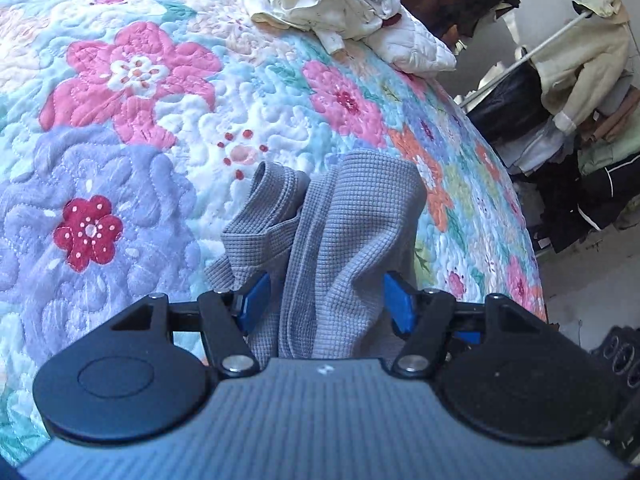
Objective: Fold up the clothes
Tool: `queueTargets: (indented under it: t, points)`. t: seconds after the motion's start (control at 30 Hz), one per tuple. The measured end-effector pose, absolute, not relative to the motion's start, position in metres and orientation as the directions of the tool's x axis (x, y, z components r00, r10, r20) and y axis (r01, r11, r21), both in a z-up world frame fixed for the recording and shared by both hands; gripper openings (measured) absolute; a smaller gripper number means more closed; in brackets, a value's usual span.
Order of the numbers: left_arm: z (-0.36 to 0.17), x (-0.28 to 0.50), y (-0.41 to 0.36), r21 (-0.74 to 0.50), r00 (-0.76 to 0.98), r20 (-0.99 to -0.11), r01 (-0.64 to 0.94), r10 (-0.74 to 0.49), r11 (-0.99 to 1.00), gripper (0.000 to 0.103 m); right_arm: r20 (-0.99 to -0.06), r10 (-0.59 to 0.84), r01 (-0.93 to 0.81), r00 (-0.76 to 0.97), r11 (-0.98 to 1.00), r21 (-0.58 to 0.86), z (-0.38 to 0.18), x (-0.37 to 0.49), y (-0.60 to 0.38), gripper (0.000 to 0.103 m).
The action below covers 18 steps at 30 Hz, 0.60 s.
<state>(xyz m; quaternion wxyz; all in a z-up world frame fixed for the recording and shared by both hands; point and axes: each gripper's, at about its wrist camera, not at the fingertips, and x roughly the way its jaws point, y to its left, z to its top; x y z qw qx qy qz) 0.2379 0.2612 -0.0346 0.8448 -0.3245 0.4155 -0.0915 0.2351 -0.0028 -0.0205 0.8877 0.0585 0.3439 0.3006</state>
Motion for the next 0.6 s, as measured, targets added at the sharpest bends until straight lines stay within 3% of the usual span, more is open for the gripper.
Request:
queueTargets:
  t: [0.23, 0.37, 0.43, 0.47, 0.53, 0.6]
  points:
    - [-0.026, 0.237, 0.260, -0.600, 0.679, -0.626, -0.106, -0.383, 0.793, 0.062, -0.602, 0.555, -0.505, 0.574, 0.819, 0.273, -0.020, 0.188, -0.015, 0.052]
    - [-0.015, 0.239, 0.256, -0.666, 0.742, -0.488, 0.024, -0.460, 0.746, 0.060, -0.638, 0.565, -0.558, 0.524, 0.793, 0.244, -0.031, 0.170, 0.006, 0.053]
    - [-0.014, 0.247, 0.250, -0.674, 0.737, -0.460, 0.073, -0.495, 0.735, 0.059, -0.644, 0.560, -0.540, 0.522, 0.801, 0.259, -0.040, 0.171, 0.015, 0.054]
    - [-0.013, 0.252, 0.247, -0.672, 0.733, -0.456, 0.088, -0.504, 0.735, 0.053, -0.634, 0.568, -0.523, 0.525, 0.803, 0.286, -0.043, 0.172, 0.017, 0.054]
    - [-0.020, 0.261, 0.240, -0.635, 0.709, -0.517, 0.059, -0.480, 0.770, 0.044, -0.623, 0.588, -0.510, 0.516, 0.795, 0.328, -0.045, 0.174, 0.018, 0.055]
    - [-0.036, 0.269, 0.238, -0.599, 0.665, -0.605, -0.015, -0.439, 0.801, 0.041, -0.627, 0.590, -0.513, 0.508, 0.792, 0.330, -0.046, 0.175, 0.021, 0.055]
